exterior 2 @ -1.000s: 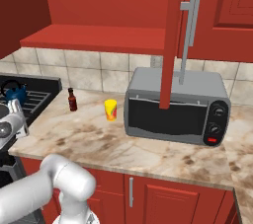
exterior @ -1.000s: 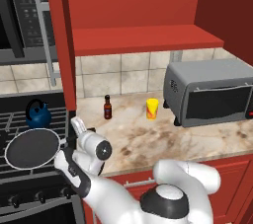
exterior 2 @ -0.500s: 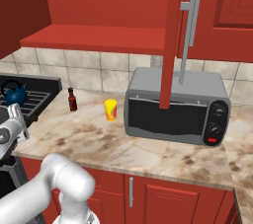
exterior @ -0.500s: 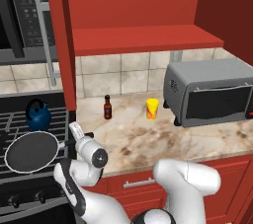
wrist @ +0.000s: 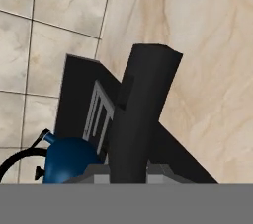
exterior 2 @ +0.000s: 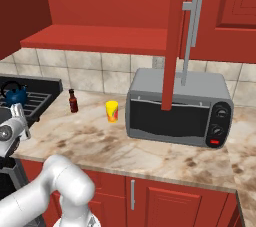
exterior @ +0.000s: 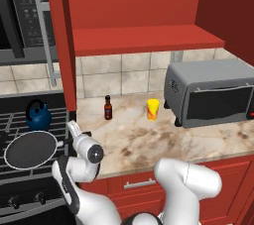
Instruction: Pick the pan from the cabinet and place it on the stove. Then turn on the stove burner for the pan.
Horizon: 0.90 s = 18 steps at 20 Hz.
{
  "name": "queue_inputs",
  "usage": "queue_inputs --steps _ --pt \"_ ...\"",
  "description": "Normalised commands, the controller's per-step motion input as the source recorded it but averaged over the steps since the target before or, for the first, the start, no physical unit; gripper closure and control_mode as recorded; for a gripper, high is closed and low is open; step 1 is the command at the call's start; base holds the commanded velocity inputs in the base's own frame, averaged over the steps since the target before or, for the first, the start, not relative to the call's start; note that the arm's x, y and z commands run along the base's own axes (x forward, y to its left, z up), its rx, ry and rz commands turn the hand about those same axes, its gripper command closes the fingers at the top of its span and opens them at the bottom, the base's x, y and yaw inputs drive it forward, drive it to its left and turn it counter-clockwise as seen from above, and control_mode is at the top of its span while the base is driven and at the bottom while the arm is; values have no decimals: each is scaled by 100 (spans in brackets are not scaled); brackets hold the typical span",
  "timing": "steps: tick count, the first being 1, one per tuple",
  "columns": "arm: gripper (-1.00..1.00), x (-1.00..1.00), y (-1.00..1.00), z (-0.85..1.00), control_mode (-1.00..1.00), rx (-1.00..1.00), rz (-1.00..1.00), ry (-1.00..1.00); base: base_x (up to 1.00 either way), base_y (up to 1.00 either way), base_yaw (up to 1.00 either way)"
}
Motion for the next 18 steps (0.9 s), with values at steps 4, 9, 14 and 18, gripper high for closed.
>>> queue_inputs --steps 4,9,14,18 --pt "100 16 15 -18 -100 -3 -1 2 0 0 0" --pt "100 7 17 -25 -100 -9 0 0 0 0 0" --pt "100 8 15 -23 -100 -8 0 0 0 0 0" --pt "100 11 14 -23 -100 -4 -1 0 0 0 0"
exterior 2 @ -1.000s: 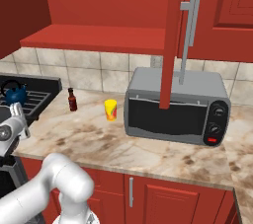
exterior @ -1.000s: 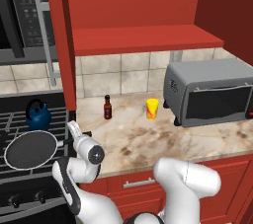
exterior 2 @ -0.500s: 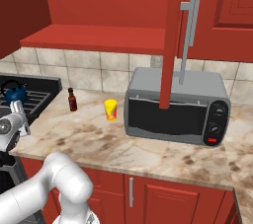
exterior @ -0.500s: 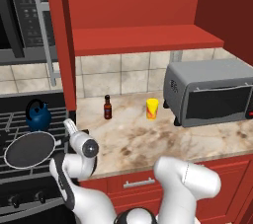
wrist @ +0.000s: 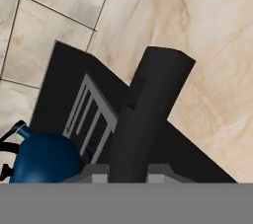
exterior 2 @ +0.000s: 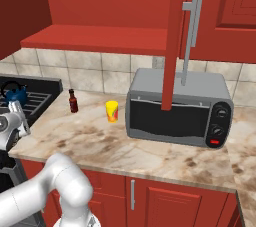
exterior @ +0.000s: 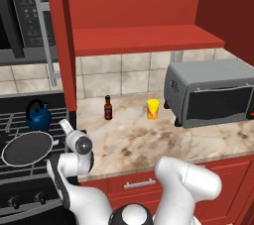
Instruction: Pick the pan from the cabinet and place it on the stove. Then turn on the stove burner for the pan.
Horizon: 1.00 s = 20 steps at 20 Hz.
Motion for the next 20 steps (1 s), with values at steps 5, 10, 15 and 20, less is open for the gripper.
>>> queue_inputs --steps 5,10,15,20 --pt "100 2 11 -20 -100 -2 -1 0 0 0 0" --pt "100 -2 0 -13 -100 0 0 0 0 0 0" --pt "-100 0 1 -23 -100 0 0 0 0 0 0" --pt "-100 1 0 -17 -100 0 0 0 0 0 0"
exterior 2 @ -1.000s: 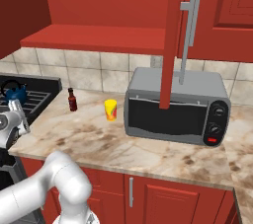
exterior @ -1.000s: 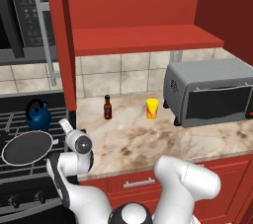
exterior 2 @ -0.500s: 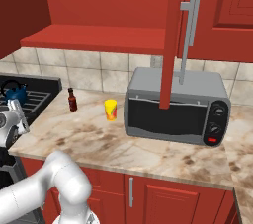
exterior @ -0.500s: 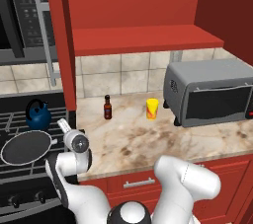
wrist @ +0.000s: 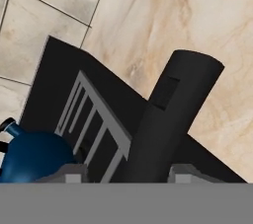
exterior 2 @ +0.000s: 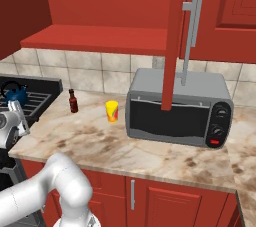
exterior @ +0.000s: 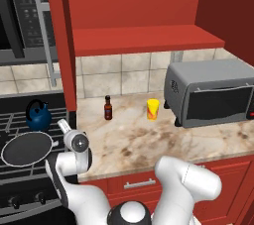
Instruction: Pick the pan from the cabinet and place it on the stove. Then turn on the stove burner for the pan.
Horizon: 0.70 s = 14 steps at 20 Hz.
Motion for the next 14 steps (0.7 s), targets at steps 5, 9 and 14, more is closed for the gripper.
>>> queue_inputs --steps 5,9,14 --pt "-100 0 1 -20 -100 0 0 0 0 0 0" --pt "-100 -7 1 -14 -100 0 -1 4 0 0 0" --pt "-100 -5 3 -20 -100 1 -6 12 0 0 0"
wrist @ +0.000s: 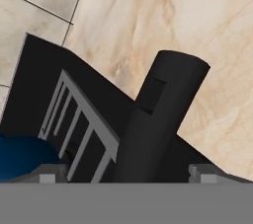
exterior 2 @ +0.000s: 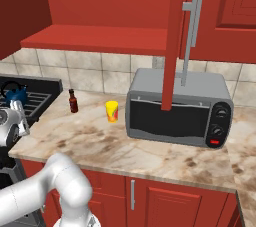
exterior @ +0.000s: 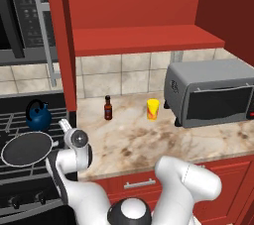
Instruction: Pick the pan from the cabinet and place it on the stove. Then turn on the stove burner for the pan.
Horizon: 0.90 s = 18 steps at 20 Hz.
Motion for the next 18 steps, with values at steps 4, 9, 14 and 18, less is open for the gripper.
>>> queue_inputs --steps 4,9,14,18 --pt "-100 0 0 -4 -100 1 -1 4 0 0 0" --pt "-100 0 0 -1 -100 0 0 3 0 0 0" --pt "-100 0 0 -15 -100 1 -1 12 0 0 0" --pt "-100 -4 -1 -6 -100 4 0 7 0 0 0"
